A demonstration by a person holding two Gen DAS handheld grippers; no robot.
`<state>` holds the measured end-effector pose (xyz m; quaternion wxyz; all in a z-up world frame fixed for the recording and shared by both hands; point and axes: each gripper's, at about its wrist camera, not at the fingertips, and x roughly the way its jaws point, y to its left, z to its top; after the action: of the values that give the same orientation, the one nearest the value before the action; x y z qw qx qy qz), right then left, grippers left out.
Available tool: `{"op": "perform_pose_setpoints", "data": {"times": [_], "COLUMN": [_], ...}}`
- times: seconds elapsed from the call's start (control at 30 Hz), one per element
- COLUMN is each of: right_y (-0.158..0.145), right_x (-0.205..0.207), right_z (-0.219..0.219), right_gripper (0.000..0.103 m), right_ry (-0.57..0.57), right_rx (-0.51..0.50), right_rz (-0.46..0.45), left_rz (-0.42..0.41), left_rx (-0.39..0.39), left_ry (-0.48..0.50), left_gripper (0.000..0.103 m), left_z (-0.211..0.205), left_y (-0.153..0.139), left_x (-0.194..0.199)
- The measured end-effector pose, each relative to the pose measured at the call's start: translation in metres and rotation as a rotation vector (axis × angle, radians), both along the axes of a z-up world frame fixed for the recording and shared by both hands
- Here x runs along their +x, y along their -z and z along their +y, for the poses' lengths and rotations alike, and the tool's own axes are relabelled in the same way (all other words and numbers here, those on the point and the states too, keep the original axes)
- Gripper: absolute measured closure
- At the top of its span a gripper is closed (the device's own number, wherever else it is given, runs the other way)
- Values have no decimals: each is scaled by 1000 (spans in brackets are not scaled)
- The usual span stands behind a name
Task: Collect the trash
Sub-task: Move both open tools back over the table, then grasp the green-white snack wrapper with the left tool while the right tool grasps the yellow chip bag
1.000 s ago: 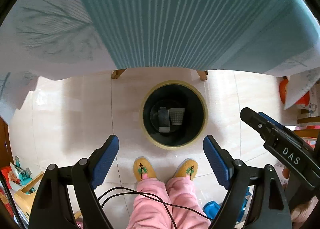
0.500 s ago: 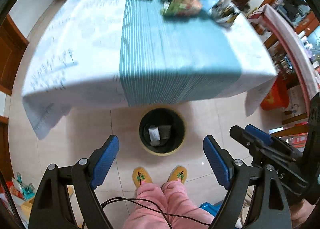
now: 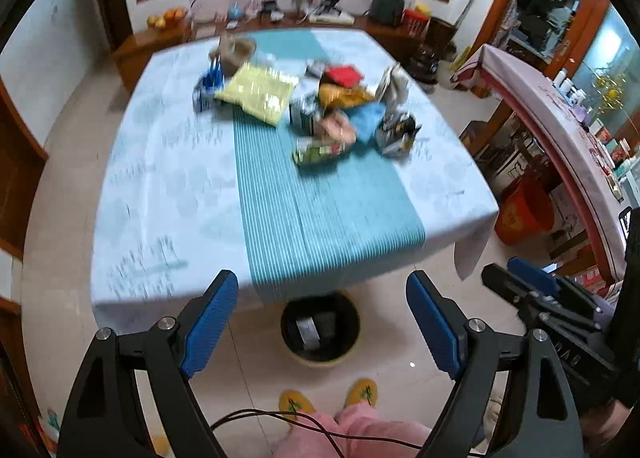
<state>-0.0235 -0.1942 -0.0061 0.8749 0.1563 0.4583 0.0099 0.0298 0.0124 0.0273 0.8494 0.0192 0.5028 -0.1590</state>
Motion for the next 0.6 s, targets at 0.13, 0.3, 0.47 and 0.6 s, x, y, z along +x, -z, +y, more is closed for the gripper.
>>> {"op": "perform_pose_setpoints", "data": {"times": [0.13,0.3,0.47,0.6], "right_y": [-19,-29,-27,-22], "right_x": [7,14,22,31], "right_z": [-2,1,2,-3], "right_gripper": [50,50,50,50], "right_ry": [32,61,73,66], "right_rx": [-14,-19,-6,4], "right_rz": [-39,-43,-17,6], "left_rz": [-36,-53,-59,-45], "left_rx": [15,35,51,62], "left_ry": [41,78,93,82], "left_gripper": [18,18,18,18], "left_z": [-2,-5,-10,-16], "left_y": [-8,-4,4,16], "left_x": [11,26,45,66]}}
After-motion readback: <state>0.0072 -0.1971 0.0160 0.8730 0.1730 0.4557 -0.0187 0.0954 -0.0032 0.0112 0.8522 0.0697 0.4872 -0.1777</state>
